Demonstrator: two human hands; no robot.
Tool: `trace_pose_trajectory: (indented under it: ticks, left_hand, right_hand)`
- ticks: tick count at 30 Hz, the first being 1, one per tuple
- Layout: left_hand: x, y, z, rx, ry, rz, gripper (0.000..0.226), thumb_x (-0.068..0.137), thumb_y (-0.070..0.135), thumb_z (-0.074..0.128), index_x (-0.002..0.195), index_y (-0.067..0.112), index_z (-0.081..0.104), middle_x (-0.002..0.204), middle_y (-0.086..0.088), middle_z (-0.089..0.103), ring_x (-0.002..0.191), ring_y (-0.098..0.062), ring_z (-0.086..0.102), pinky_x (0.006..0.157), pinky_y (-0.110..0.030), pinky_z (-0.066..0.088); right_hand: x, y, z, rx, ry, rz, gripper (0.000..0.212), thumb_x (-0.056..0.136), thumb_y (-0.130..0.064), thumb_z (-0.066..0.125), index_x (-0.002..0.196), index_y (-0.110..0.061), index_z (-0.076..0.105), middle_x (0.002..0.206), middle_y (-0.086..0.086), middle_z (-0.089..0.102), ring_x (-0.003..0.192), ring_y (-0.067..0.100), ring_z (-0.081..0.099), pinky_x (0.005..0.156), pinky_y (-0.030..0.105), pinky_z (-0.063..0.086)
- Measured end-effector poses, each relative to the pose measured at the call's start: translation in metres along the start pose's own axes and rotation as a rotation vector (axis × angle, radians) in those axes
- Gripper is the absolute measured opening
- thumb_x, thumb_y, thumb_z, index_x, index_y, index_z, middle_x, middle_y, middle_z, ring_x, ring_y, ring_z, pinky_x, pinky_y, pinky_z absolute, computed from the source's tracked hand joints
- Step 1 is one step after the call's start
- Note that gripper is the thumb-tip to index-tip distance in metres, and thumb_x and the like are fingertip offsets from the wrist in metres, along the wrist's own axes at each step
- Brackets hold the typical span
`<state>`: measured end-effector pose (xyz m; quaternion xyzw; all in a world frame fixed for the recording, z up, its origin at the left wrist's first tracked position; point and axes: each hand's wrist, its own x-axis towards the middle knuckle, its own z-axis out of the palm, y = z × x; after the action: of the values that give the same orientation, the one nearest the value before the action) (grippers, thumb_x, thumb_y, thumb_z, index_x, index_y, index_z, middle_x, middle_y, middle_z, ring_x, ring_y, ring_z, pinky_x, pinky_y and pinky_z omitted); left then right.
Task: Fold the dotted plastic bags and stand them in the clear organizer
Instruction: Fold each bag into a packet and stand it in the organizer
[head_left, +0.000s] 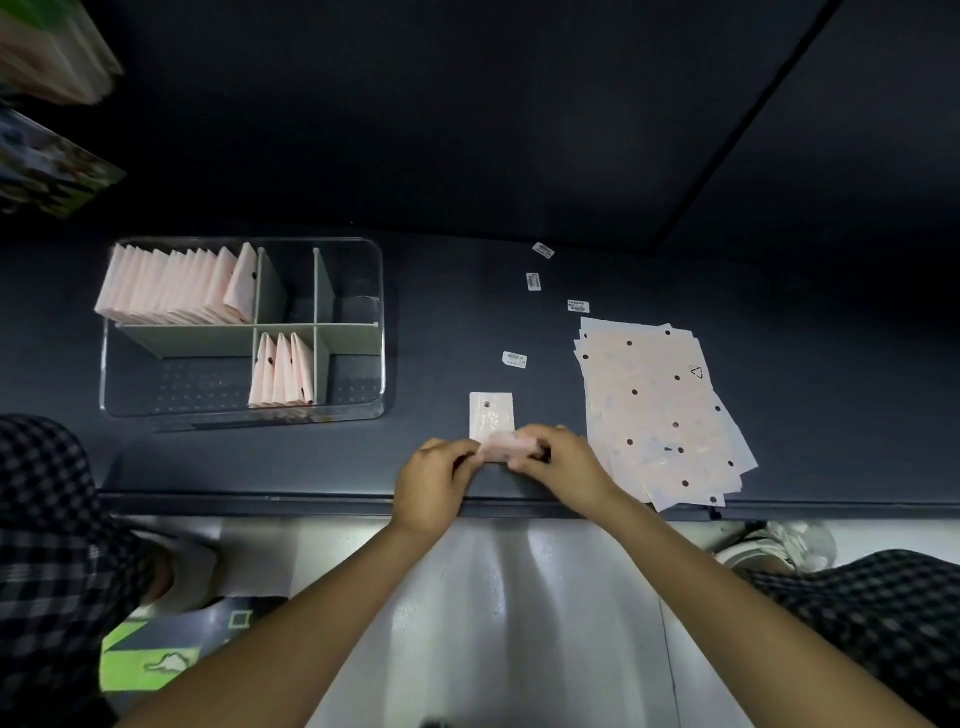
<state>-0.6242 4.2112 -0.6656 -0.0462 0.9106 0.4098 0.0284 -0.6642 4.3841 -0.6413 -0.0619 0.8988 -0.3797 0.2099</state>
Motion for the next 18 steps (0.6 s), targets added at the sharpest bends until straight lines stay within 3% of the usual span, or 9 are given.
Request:
trace_pose_trajectory:
  ticks: [2, 3, 8, 12, 14, 16, 18]
  left_hand:
    - [0.002, 0.001, 0.004, -0.131, 0.059, -0.166, 0.017, 0.089, 0.019, 0.063, 0.104, 0.017, 0.071, 0.087, -0.007, 0.067, 0.094, -0.021, 0.057, 0.075, -0.024, 0.041]
    - [0.003, 0.002, 0.006, -0.164, 0.074, -0.206, 0.018, 0.088, 0.017, 0.064, 0.105, 0.017, 0.07, 0.085, -0.005, 0.068, 0.094, -0.019, 0.056, 0.074, -0.022, 0.039]
    - [0.01, 0.006, 0.006, -0.202, 0.072, -0.298, 0.016, 0.087, 0.015, 0.065, 0.103, 0.017, 0.063, 0.08, 0.0, 0.07, 0.089, -0.021, 0.059, 0.079, -0.032, 0.047]
    - [0.013, 0.01, 0.005, -0.19, 0.052, -0.324, 0.016, 0.087, 0.014, 0.062, 0.103, 0.016, 0.059, 0.084, 0.0, 0.07, 0.092, -0.023, 0.06, 0.08, -0.035, 0.048]
    - [0.008, 0.012, 0.004, -0.119, 0.069, -0.251, 0.021, 0.088, 0.014, 0.061, 0.108, 0.015, 0.057, 0.091, 0.0, 0.066, 0.096, -0.024, 0.056, 0.079, -0.035, 0.045]
    - [0.0, 0.011, 0.004, 0.055, 0.108, -0.066, 0.027, 0.088, 0.016, 0.062, 0.114, 0.014, 0.058, 0.107, -0.003, 0.059, 0.102, -0.025, 0.05, 0.083, -0.033, 0.041]
    - [-0.009, 0.006, 0.005, 0.265, 0.051, 0.172, 0.038, 0.089, 0.022, 0.059, 0.126, 0.014, 0.054, 0.131, -0.005, 0.052, 0.119, -0.028, 0.046, 0.098, -0.038, 0.037]
  right_hand:
    - [0.009, -0.005, 0.001, 0.067, 0.042, 0.097, 0.006, 0.084, -0.021, 0.069, 0.081, -0.017, 0.066, 0.07, -0.01, 0.062, 0.071, 0.009, 0.056, 0.063, 0.011, 0.038]
    - [0.014, -0.007, 0.002, 0.059, 0.056, 0.129, 0.016, 0.085, -0.022, 0.068, 0.072, -0.018, 0.061, 0.064, -0.011, 0.058, 0.066, 0.008, 0.053, 0.06, 0.014, 0.037]
    - [0.031, -0.013, 0.006, -0.104, 0.037, 0.247, 0.022, 0.089, -0.029, 0.063, 0.075, -0.012, 0.064, 0.08, 0.004, 0.064, 0.08, 0.02, 0.057, 0.067, 0.024, 0.039]
    - [0.038, -0.015, 0.006, -0.126, 0.022, 0.272, 0.035, 0.089, -0.029, 0.062, 0.058, -0.024, 0.048, 0.067, -0.001, 0.055, 0.071, 0.02, 0.051, 0.063, 0.026, 0.037]
    - [0.04, -0.016, 0.005, -0.133, 0.011, 0.289, 0.031, 0.089, -0.03, 0.062, 0.061, -0.022, 0.051, 0.07, 0.0, 0.057, 0.071, 0.02, 0.051, 0.064, 0.025, 0.037]
    - [0.043, -0.016, 0.004, -0.114, -0.003, 0.306, 0.024, 0.088, -0.029, 0.063, 0.069, -0.017, 0.058, 0.076, 0.002, 0.06, 0.073, 0.019, 0.053, 0.065, 0.024, 0.037]
    - [0.045, -0.016, 0.002, -0.076, -0.018, 0.327, 0.019, 0.088, -0.029, 0.064, 0.075, -0.015, 0.064, 0.079, 0.003, 0.064, 0.075, 0.018, 0.055, 0.066, 0.022, 0.038]
